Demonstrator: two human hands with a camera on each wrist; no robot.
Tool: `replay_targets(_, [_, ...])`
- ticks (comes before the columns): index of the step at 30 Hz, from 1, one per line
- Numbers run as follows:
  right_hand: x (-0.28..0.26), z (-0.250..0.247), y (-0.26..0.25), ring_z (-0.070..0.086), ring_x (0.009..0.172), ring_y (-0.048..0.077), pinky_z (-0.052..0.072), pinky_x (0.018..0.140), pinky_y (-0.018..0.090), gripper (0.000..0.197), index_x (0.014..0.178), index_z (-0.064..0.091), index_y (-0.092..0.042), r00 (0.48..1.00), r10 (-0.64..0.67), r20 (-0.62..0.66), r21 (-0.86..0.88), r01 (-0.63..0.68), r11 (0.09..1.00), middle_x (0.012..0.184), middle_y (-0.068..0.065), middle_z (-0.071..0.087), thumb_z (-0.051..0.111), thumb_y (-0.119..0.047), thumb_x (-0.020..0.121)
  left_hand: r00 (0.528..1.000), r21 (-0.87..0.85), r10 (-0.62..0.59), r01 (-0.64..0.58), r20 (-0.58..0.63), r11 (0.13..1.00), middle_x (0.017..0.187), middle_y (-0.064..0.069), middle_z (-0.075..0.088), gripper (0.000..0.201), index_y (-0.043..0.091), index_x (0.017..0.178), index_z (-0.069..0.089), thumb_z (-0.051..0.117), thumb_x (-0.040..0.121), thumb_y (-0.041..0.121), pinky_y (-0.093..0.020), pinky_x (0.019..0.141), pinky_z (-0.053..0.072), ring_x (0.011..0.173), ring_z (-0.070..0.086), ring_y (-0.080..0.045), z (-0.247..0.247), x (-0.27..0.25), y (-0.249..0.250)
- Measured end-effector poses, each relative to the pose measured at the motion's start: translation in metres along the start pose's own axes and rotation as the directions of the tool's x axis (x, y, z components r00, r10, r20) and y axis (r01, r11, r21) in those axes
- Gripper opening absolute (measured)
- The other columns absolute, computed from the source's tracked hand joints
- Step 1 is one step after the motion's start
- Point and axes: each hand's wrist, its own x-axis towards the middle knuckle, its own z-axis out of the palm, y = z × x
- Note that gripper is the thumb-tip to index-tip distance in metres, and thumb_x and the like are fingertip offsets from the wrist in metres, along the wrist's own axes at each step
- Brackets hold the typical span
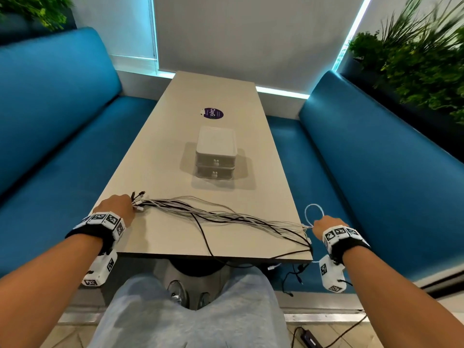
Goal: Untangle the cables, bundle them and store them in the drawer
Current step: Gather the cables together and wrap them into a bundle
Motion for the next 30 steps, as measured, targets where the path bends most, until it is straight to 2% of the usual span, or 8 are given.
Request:
replay_targets(2, [-0.006,-0.002,0.004,0.058,0.075,0.024,0.046,0.069,0.032,0.036,0.083,0.059,-0.015,0.999,0.027,-0.037,-0.002,-0.027,1.000,0.089,0.005,0.059,0.045,-0.048,0.090,1.000,-0.022,-0.006,0.006,-0.005,1.000,0.084,-0.007,0.055,0.016,0.009,0.093,0.056,0.047,0.094,0.021,-0.032,0.069,0.049,0.080,0.061,-0.029,0.000,0.000,-0.001])
replay_targets(6, [-0.015,-0.008,-0.007,0.058,0.084,0.028,0.049,0.071,0.035,0.037,0.095,0.054,-0.018,0.990,-0.058,-0.132,-0.007,0.058,0.998,0.101,0.006,0.055,0.049,-0.054,0.085,1.000,-0.157,0.011,-0.011,0.001,0.988,0.075,-0.005,0.056,0.034,0.011,0.082,0.054,0.060,0.092,0.043,-0.030,0.062,0.046,0.072,0.060,-0.027,0.000,0.002,0.000])
replay_targets(10, [-0.034,-0.015,-0.044,0.055,0.074,0.026,0.044,0.064,0.034,0.006,0.085,0.044,-0.016,0.947,-0.236,-0.218,0.041,0.250,0.967,0.085,0.003,0.054,0.048,-0.020,0.086,0.995,-0.280,0.100,-0.098,-0.008,0.955,0.080,-0.005,0.063,0.033,0.015,0.081,0.059,0.069,0.079,0.047,-0.027,0.059,0.043,0.072,0.061,-0.024,-0.012,-0.004,0.017])
replay_targets(12, [-0.048,-0.018,-0.067,0.055,0.071,0.028,0.044,0.062,0.035,0.007,0.082,0.041,-0.015,0.908,-0.325,-0.263,0.058,0.352,0.934,0.082,0.004,0.054,0.045,-0.009,0.082,0.982,-0.308,0.187,-0.176,0.008,0.935,0.087,-0.007,0.066,0.028,0.016,0.085,0.061,0.070,0.078,0.042,-0.027,0.061,0.044,0.076,0.061,-0.024,-0.021,-0.009,0.028])
replay_targets(15, [-0.071,-0.017,-0.103,0.058,0.084,0.029,0.049,0.074,0.038,0.008,0.092,0.049,-0.016,0.812,-0.507,-0.291,0.097,0.552,0.828,0.095,0.005,0.058,0.050,-0.013,0.085,0.954,-0.326,0.299,-0.285,-0.005,0.901,0.088,-0.008,0.067,0.017,0.015,0.088,0.062,0.066,0.082,0.031,-0.028,0.063,0.044,0.079,0.061,-0.026,-0.034,-0.015,0.041])
replay_targets(19, [-0.096,-0.010,-0.144,0.056,0.094,0.026,0.045,0.085,0.038,0.019,0.109,0.055,-0.017,0.608,-0.700,-0.374,0.143,0.784,0.604,0.106,0.005,0.056,0.049,-0.027,0.093,0.936,-0.440,0.325,-0.351,-0.135,0.827,0.098,0.001,0.060,0.022,0.018,0.106,0.059,0.060,0.087,0.027,-0.031,0.074,0.042,0.094,0.059,-0.028,-0.051,-0.022,0.053])
replay_targets(25, [-0.125,-0.008,-0.187,0.049,0.113,0.029,0.042,0.098,0.043,0.046,0.130,0.052,-0.014,0.478,-0.777,-0.410,0.135,0.874,0.467,0.125,0.009,0.051,0.042,-0.042,0.095,0.896,-0.611,0.306,-0.444,-0.322,0.655,0.073,-0.002,0.054,0.016,0.016,0.085,0.048,0.049,0.099,0.024,-0.033,0.056,0.032,0.066,0.048,-0.021,-0.080,-0.035,0.065])
replay_targets(30, [-0.143,-0.008,-0.211,0.018,0.147,0.024,0.013,0.119,0.047,0.091,0.152,0.024,-0.021,0.350,-0.901,-0.257,-0.210,0.890,0.406,0.157,0.003,0.028,0.054,-0.068,0.079,0.870,-0.681,0.352,-0.491,-0.346,0.543,0.074,0.004,0.054,0.012,0.015,0.092,0.052,0.049,0.100,0.024,-0.033,0.061,0.034,0.067,0.049,-0.015,-0.090,-0.047,0.082])
